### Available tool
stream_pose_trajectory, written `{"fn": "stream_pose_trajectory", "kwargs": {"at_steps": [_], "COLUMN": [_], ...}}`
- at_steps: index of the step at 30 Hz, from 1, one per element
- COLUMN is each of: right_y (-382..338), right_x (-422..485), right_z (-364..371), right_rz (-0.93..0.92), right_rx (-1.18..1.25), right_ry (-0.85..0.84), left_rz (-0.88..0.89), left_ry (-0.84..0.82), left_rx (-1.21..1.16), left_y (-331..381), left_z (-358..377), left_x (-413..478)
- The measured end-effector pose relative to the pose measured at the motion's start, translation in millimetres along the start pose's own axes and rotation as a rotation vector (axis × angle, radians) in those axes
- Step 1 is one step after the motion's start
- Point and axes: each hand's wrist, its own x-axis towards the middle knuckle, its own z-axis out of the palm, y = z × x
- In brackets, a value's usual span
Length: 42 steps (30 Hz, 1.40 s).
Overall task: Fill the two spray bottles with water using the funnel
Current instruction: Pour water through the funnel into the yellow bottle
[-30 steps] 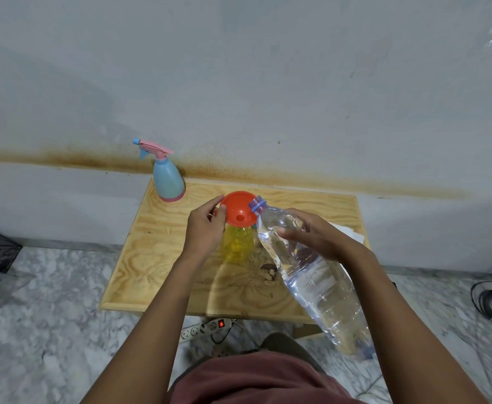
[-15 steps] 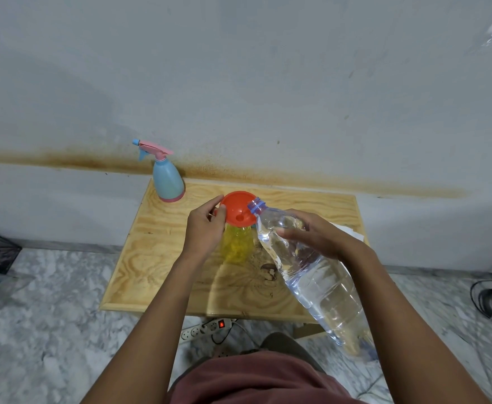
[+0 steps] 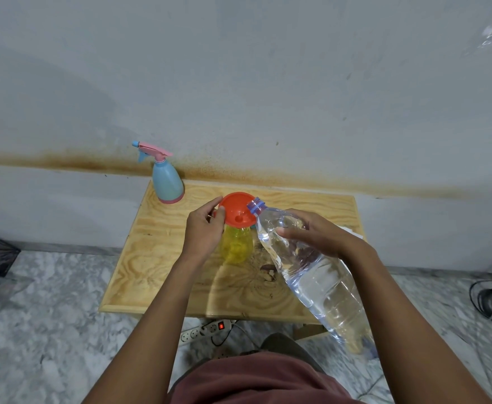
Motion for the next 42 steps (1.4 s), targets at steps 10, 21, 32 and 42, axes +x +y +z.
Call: {"fn": "stream_pose_trajectory", "kwargs": {"at_steps": [10,21,32,42], "right_y": [-8.6,-15.0,-13.5,-11.5], "right_x": [-2.8,-6.9,-6.4,-1.2], "right_z": [0.8,2.6,3.5,3.0], "right_rz": [0.014,-0.005,0.002,0.035], "right_rx": [-0.029,0.005,0.000,0.010], "right_ry": [-0.036,-0.036,-0.044,-0.040], "left_rz": [0.007,0.033,0.019,0.031], "left_ry": [-0.009,-0.011,-0.016,-0.002], "left_rx": [0.007,0.021,0.023,0.018], "left_y": [2.3,1.2,-0.5,-3.3], "left_z": [-1.5,-2.0,-2.3,-2.6], "left_x": [-0.6,0.8,2.9,4.4]}}
